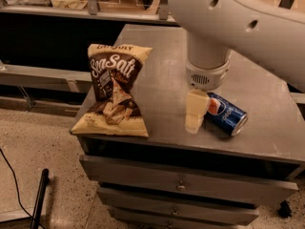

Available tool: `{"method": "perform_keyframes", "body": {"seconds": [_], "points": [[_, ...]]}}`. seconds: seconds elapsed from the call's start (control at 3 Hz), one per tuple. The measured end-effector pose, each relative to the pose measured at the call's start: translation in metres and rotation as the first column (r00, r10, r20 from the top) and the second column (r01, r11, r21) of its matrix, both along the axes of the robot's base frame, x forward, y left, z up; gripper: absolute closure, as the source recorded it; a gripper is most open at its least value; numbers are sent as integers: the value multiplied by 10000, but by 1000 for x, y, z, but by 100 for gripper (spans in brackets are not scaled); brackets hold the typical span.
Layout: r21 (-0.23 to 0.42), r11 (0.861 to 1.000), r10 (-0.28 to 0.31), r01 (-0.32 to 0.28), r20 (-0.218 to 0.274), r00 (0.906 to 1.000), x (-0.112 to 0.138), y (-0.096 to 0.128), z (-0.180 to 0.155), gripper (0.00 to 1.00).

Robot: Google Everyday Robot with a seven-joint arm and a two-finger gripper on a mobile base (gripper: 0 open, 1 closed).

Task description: Place pepsi can upright

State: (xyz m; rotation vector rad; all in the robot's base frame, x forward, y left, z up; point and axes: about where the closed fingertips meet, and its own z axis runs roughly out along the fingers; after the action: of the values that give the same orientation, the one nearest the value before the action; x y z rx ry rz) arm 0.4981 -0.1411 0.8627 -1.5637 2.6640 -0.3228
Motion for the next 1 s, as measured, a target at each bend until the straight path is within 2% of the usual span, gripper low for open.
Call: {"method": "perform_keyframes", "body": {"seconds": [0.33, 0.67, 1.0], "points": [[306, 9917, -1245, 1250, -188, 9920, 5, -7, -25, 0], [912, 9710, -2173, 2210, -481, 9749, 6, -16, -41, 18], [1394, 9522, -2645, 2718, -692, 9619, 8, -20, -43, 41]]}}
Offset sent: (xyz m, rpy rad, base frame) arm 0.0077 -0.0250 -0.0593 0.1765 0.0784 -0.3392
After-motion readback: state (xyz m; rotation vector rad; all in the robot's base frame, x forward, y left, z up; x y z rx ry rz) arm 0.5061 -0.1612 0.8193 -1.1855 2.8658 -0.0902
